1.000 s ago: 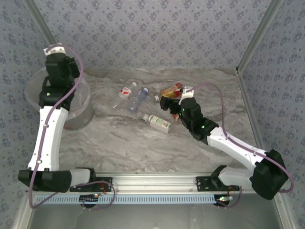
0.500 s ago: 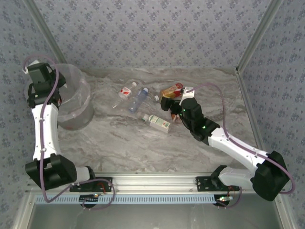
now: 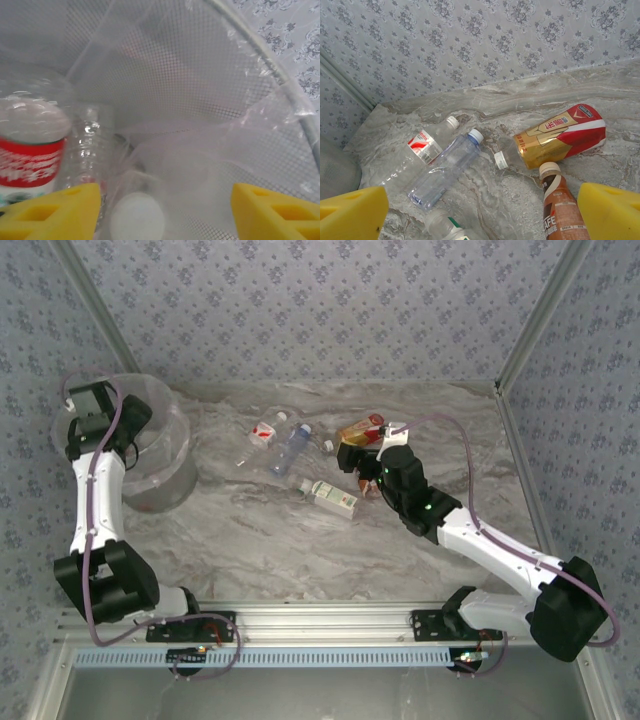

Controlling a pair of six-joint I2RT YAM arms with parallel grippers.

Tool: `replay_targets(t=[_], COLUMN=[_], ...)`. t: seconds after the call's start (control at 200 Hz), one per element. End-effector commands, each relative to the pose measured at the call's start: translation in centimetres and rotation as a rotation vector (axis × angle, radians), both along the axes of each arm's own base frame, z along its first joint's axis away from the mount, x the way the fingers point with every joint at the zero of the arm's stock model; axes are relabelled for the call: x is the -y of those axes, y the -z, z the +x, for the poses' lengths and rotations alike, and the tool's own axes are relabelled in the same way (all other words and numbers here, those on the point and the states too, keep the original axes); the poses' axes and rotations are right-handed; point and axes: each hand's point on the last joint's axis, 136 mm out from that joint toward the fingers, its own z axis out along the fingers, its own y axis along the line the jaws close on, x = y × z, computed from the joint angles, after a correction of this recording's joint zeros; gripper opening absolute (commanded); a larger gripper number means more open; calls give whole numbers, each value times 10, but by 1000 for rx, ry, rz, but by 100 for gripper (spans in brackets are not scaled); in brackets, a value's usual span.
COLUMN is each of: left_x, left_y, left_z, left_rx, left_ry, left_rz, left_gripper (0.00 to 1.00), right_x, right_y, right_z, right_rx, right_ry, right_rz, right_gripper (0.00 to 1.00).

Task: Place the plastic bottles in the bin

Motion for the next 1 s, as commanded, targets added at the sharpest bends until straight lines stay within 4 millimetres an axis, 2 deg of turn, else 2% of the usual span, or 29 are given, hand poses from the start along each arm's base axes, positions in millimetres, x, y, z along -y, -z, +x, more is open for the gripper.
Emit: replay_targets(t=[0.0, 0.09, 0.36, 0.55, 0.735, 0.875, 0.994], left_x=[2, 2, 13, 35, 54, 84, 118], left_y=[13, 11, -15, -41, -69, -90, -101], left_z=[0, 2, 0, -1, -9, -17, -20], left_rx=[-42, -47, 20, 112, 167, 189, 202], left_ry=[-5, -3, 57, 153, 173, 226, 325], left_rz=[-55, -60, -62, -77, -2, 113, 172], left_gripper=[81, 88, 94, 98, 99, 99, 99], right_x=[6, 6, 4, 1, 2, 7, 26], right_y=[-1, -2, -1, -1, 3, 5, 7], right_z=[0, 0, 3, 6, 6, 5, 4], right_rx=[-6, -6, -5, -9, -19, -27, -18], right_ry=[23, 25, 25, 18, 25, 46, 150], right_rz=[-4, -6, -9, -13, -23, -34, -4], right_gripper=[99, 99, 99, 99, 100, 100, 100])
